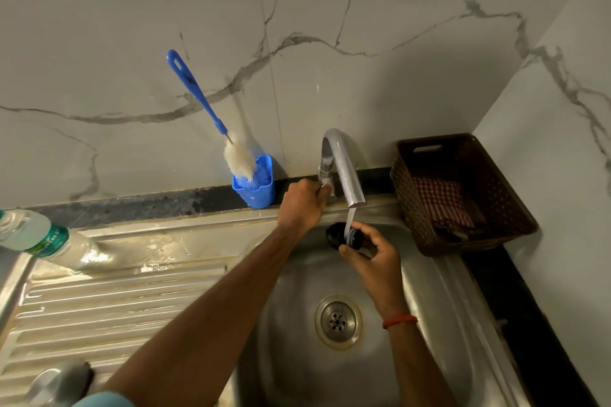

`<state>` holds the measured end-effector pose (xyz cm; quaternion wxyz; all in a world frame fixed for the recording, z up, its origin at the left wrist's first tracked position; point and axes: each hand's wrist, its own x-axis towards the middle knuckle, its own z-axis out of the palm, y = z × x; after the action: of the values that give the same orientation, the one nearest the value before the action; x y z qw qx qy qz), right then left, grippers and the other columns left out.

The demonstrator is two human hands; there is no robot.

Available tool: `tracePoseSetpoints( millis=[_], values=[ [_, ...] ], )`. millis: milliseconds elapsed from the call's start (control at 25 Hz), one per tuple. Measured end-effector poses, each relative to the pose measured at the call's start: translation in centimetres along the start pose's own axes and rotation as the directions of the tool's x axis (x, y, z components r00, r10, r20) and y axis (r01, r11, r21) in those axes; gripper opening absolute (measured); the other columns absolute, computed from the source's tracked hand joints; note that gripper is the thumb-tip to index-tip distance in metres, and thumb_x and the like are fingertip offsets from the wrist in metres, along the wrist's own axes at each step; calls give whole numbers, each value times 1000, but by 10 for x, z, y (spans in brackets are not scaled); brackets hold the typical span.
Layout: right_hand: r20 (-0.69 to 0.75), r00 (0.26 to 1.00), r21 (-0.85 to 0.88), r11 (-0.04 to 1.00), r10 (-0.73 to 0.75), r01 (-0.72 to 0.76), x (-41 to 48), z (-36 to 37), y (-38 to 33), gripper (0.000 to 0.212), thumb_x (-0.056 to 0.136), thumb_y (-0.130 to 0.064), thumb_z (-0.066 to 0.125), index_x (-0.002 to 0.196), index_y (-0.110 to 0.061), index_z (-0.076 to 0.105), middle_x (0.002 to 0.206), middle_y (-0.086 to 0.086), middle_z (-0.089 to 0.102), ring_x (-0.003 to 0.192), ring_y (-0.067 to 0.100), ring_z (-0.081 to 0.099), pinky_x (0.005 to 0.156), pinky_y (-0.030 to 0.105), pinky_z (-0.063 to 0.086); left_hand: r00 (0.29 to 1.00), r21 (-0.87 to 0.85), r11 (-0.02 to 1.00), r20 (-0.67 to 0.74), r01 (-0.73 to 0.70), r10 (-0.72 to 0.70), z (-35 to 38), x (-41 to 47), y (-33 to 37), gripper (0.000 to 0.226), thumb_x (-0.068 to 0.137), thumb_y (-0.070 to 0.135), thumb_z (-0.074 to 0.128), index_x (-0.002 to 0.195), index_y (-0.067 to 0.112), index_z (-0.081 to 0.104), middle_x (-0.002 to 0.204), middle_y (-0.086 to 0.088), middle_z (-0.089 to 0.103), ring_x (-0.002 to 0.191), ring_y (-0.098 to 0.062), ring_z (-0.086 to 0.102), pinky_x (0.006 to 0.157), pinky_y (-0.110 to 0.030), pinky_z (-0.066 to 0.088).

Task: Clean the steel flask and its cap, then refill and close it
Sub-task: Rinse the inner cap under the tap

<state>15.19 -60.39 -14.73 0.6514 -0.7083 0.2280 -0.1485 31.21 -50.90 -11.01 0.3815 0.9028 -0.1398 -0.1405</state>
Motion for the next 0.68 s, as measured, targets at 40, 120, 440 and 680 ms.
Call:
tracePoseSetpoints(
  millis=[40, 120, 440, 680],
  values=[
    [7, 1000, -20, 1000, -12, 13, 0, -1, -1, 49, 79, 0, 78, 117, -29, 65, 114, -18, 64, 104, -15, 59, 79, 6, 49, 1000, -40, 999, 5, 21, -21, 1, -2, -2, 40, 101, 41, 56, 68, 21, 62, 65, 4, 64, 61, -12, 61, 71, -36, 58],
    [31, 999, -54, 998, -27, 29, 1, -5, -2, 51, 79, 2, 78, 116, -30, 65, 113, -22, 62, 103, -18, 58, 79, 5, 49, 997, -134, 989, 30, 70, -67, 0, -6, -6, 44, 99, 54, 53, 74, 21, 69, 71, 1, 70, 67, -16, 67, 73, -38, 60],
    [54, 997, -205, 977, -47, 57, -4, -10, -1, 44, 76, -7, 84, 109, -31, 68, 109, -17, 66, 100, -14, 59, 79, 2, 44, 869, -528, 691, 326, 493, -371, 22, -67, -43, 49, 99, 58, 50, 106, 15, 71, 95, -8, 77, 87, -25, 75, 73, -37, 59],
    [77, 995, -282, 956, -57, 77, -5, -8, -1, 43, 75, -8, 84, 109, -28, 67, 109, -12, 65, 102, -4, 58, 79, 0, 43, 794, -585, 538, 423, 607, -436, 33, -83, -47, 49, 101, 55, 48, 109, 13, 71, 103, -12, 76, 93, -30, 74, 77, -39, 60]
  ],
)
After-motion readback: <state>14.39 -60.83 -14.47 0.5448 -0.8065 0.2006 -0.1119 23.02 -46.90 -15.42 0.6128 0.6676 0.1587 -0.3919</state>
